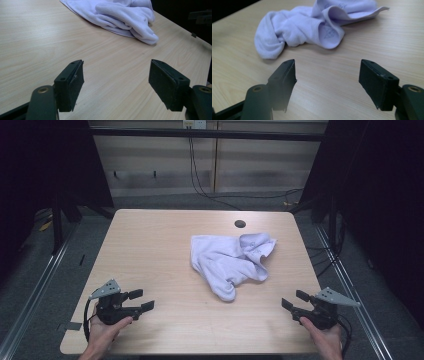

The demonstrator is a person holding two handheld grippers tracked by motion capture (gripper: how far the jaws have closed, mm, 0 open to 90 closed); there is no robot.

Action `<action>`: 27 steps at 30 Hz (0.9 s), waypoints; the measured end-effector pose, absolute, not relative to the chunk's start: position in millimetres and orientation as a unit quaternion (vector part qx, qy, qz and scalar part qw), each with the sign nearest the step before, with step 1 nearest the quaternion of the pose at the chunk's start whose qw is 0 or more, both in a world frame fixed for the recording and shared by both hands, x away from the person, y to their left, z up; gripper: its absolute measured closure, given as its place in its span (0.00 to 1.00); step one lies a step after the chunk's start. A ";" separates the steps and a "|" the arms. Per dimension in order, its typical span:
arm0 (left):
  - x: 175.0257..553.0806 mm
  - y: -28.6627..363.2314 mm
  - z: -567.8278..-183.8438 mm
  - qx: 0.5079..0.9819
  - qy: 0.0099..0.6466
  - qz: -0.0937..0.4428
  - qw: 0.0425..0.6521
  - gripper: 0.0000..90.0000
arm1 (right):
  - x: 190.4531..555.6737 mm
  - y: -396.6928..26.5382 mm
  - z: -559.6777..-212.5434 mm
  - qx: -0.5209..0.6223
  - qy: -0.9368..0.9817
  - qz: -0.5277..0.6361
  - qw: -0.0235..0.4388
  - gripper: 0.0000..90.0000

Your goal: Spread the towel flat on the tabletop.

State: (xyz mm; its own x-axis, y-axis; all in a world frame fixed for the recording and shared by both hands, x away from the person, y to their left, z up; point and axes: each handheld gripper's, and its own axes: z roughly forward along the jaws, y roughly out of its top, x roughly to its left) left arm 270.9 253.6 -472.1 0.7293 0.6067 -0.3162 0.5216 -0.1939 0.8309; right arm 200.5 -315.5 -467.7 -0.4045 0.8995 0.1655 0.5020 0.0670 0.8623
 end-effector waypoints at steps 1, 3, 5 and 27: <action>270.9 253.6 -472.1 0.772 0.366 0.041 0.519 0.32 | 200.5 -315.5 -467.7 0.502 0.698 0.463 0.214 0.33; 271.4 252.3 -473.0 0.775 0.364 0.045 0.515 0.31 | 204.8 -307.3 -467.6 0.497 0.719 0.441 0.206 0.38; 274.0 251.6 -474.7 0.778 0.362 0.038 0.512 0.30 | 205.7 -299.4 -465.1 0.486 0.728 0.436 0.210 0.37; 296.7 233.7 -473.8 0.782 0.356 0.040 0.510 0.33 | 364.0 -267.2 -437.9 0.426 0.777 0.439 0.145 0.29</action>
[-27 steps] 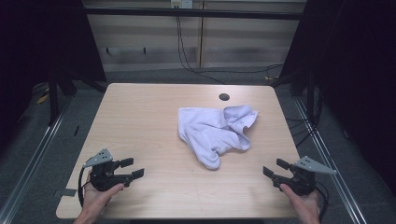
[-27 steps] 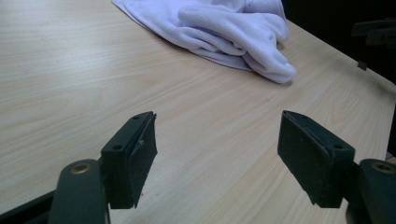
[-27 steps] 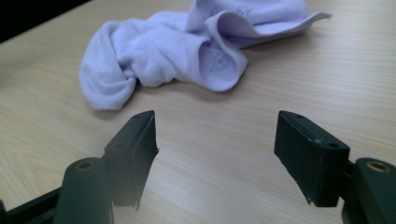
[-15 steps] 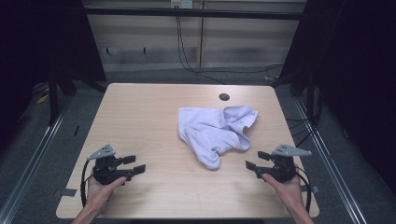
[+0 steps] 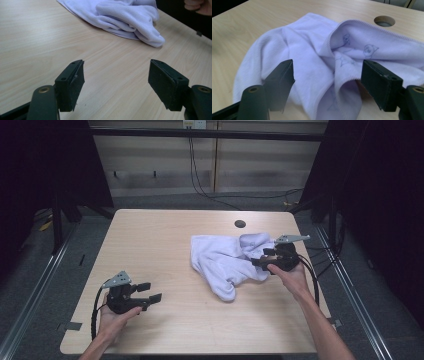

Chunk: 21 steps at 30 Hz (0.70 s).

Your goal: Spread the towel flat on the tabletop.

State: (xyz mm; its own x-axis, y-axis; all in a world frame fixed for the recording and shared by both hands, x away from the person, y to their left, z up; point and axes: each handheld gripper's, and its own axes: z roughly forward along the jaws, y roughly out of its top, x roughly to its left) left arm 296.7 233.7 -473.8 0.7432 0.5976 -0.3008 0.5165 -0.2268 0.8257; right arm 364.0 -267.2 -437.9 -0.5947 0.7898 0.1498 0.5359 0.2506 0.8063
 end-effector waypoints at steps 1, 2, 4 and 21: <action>296.9 232.6 -472.9 0.781 0.357 0.041 0.510 0.33 | 368.6 -266.2 -441.4 0.425 0.778 0.441 0.140 0.29; 297.2 231.1 -471.2 0.784 0.351 0.047 0.511 0.32 | 371.7 -265.0 -444.9 0.424 0.781 0.438 0.136 0.29; 298.9 230.3 -470.2 0.788 0.343 0.054 0.508 0.32 | 379.0 -260.3 -459.3 0.425 0.784 0.432 0.133 0.28; 322.2 218.8 -475.4 0.791 0.360 0.058 0.491 0.35 | 370.8 -227.8 -501.6 0.418 0.812 0.392 0.114 0.83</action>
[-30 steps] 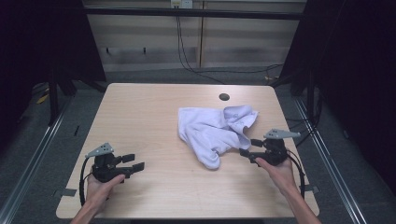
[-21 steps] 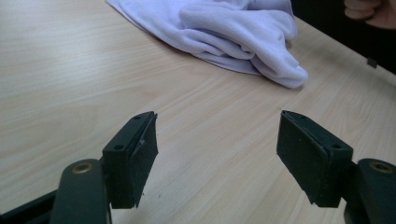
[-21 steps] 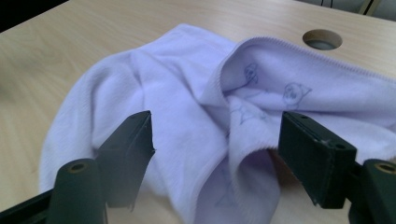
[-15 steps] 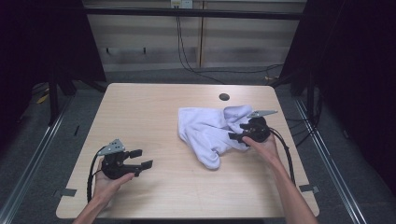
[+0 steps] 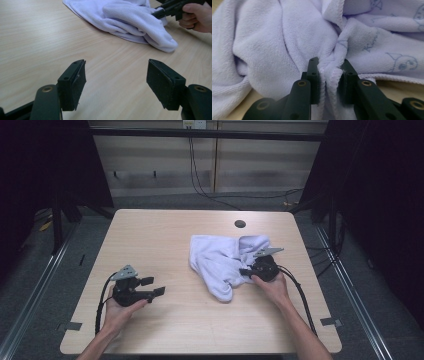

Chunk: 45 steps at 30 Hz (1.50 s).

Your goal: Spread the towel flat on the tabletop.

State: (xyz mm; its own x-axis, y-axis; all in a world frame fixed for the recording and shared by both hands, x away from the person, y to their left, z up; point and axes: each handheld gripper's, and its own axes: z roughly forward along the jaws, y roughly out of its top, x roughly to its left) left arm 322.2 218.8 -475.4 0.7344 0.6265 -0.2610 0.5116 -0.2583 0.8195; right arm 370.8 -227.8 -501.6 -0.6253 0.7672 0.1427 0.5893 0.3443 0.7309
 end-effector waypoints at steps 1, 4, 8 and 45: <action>326.8 214.2 -474.2 0.791 0.359 0.056 0.491 0.35 | 369.4 -227.0 -502.2 0.411 0.813 0.398 0.103 0.83; 334.6 203.2 -472.1 0.789 0.359 0.053 0.496 0.35 | 362.4 -220.2 -502.7 0.393 0.821 0.405 0.086 0.83; 338.7 185.9 -475.7 0.797 0.351 0.050 0.488 0.36 | 350.0 -207.6 -505.5 0.371 0.825 0.420 0.069 0.84; 271.2 177.9 -466.0 0.841 0.248 -0.058 0.478 0.59 | 266.2 -208.4 -461.8 0.328 0.831 0.449 0.014 0.59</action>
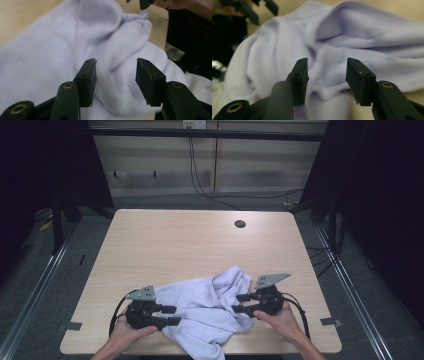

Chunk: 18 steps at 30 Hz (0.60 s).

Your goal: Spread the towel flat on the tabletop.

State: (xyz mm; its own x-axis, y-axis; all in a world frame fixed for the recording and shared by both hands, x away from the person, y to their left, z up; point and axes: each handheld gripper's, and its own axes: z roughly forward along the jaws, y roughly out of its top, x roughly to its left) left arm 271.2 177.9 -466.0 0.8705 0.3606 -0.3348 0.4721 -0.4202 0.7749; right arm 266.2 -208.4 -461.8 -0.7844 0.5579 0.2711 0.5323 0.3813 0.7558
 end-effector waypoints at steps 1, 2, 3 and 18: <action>278.5 173.5 -463.0 0.837 0.246 -0.056 0.486 0.62 | 269.9 -211.3 -461.5 0.334 0.830 0.447 0.025 0.59; 285.0 168.2 -461.2 0.834 0.249 -0.055 0.489 0.64 | 276.0 -214.2 -463.2 0.343 0.830 0.438 0.038 0.58; 285.0 168.2 -461.2 0.834 0.249 -0.055 0.489 0.64 | 281.9 -215.0 -466.4 0.348 0.830 0.434 0.040 0.56; 343.6 82.0 -480.9 0.821 0.281 -0.047 0.495 0.37 | 310.6 -199.8 -501.9 0.362 0.844 0.394 0.040 0.40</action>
State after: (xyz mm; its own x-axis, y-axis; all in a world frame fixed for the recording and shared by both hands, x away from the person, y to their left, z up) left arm 343.6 82.0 -480.9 0.8372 0.4153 -0.3558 0.5084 -0.3511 0.7863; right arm 310.6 -199.8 -501.9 -0.7349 0.6424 0.2171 0.5790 0.4279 0.6940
